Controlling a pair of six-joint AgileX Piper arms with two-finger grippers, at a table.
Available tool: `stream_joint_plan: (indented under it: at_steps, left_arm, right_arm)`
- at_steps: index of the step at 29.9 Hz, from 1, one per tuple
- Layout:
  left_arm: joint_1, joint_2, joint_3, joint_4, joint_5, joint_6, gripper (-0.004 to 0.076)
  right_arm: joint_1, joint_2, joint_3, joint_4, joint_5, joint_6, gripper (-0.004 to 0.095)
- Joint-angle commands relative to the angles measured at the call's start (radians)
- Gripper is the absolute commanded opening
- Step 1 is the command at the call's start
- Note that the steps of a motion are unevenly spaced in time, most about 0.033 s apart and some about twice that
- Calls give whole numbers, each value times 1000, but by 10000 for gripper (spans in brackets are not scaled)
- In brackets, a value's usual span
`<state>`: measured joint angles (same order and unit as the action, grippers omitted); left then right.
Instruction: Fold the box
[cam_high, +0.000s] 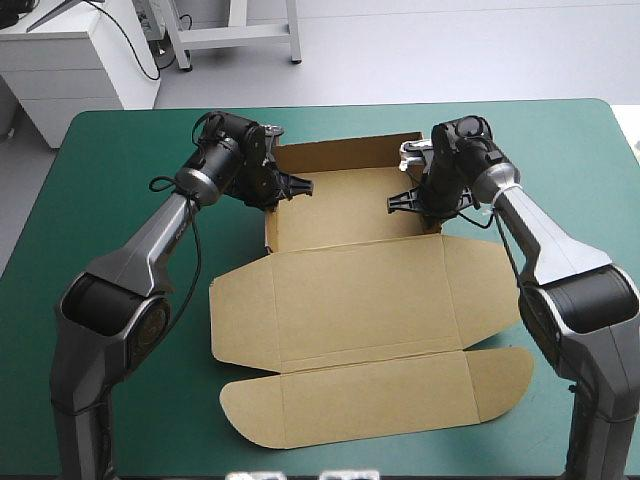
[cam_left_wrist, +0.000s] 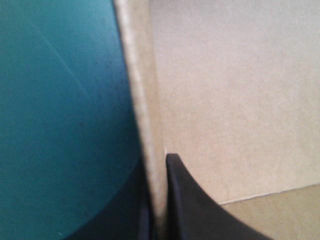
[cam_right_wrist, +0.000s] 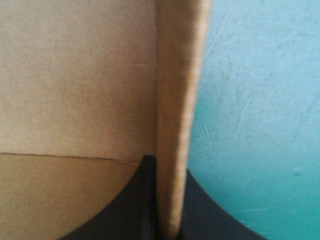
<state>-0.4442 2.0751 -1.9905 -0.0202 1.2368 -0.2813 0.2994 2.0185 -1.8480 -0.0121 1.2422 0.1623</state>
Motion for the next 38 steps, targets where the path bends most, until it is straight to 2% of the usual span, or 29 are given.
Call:
stream_joint_plan:
  at_steps: [1,6,11,15,18,22,32,38]
  left_arm:
    - [-25,-39,-19,-78,52,38,-8]
    - [-25,-39,-19,-76,52,126,-8]
    - [-25,-39,-19,-73,52,131,13]
    - [-25,-39,-19,-90,52,131,130]
    - [-25,-39,-21,-84,50,131,241]
    - [-25,-39,-21,-80,50,131,301]
    - [-25,-41,-87,75,32,131,305]
    - [-25,-41,-223,151,49,131,305]
  right_arm:
    - [4,-48,-31,44,7,-3,-12]
    - [4,-48,-31,39,7,1,21]
    - [4,-48,-31,30,8,1,247]
    - [4,-48,-31,28,6,1,474]
    - [4,-48,-31,28,-7,1,588]
    - [4,-48,-31,28,-25,12,611]
    - [-3,-50,-100,-66,-68,40,611]
    - [-61,-50,-239,0,-25,36,611]
